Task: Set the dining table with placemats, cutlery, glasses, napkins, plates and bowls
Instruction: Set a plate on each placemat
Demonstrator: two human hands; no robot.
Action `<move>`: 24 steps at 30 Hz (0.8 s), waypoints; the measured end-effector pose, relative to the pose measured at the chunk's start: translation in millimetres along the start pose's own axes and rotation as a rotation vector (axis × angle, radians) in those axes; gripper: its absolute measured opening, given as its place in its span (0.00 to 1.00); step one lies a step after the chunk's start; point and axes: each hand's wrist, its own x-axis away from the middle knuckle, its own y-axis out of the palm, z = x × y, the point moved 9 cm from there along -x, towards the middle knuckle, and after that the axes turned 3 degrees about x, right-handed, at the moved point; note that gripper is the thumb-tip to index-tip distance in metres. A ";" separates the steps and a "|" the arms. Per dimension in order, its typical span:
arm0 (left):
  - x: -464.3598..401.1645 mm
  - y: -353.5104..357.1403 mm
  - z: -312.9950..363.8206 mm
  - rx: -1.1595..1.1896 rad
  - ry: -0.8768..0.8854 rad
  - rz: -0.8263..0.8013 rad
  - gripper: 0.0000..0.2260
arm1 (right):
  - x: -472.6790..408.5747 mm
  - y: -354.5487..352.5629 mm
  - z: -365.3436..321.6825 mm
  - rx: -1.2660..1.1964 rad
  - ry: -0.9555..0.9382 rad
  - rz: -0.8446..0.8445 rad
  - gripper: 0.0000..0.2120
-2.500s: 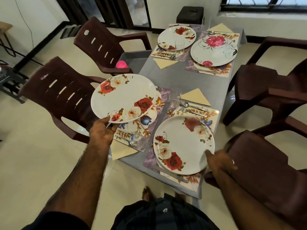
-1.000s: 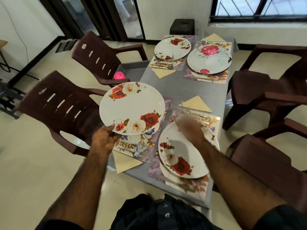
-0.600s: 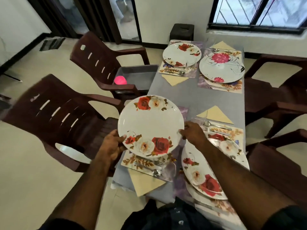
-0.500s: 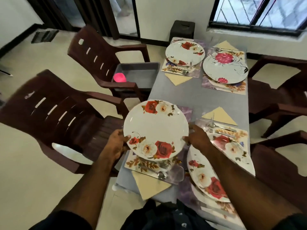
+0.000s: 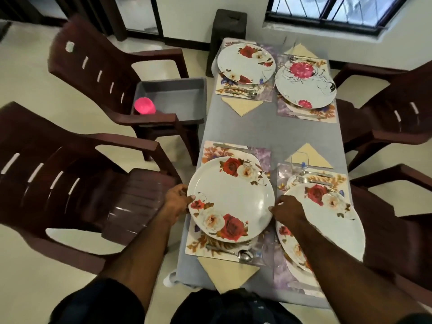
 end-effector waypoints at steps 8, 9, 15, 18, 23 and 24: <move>-22.0 1.8 16.1 -0.047 0.045 0.023 0.12 | -6.2 9.9 3.2 0.017 0.075 0.009 0.18; -24.6 0.4 14.1 -0.035 0.028 0.026 0.13 | -5.7 10.6 3.8 0.021 0.081 0.012 0.19; -30.5 -13.4 2.8 -0.059 0.038 0.083 0.10 | -10.3 14.5 -4.4 0.083 0.067 0.040 0.19; -30.6 -12.8 -1.9 -0.151 0.078 0.103 0.14 | -18.5 8.4 -7.8 0.121 0.078 0.064 0.17; -32.0 -12.7 -4.5 -0.136 0.087 0.150 0.14 | -38.0 -1.5 -14.7 0.155 0.062 0.085 0.17; -35.0 -13.1 -4.5 -0.128 0.078 0.158 0.15 | -40.0 -1.3 -13.9 0.150 0.067 0.085 0.17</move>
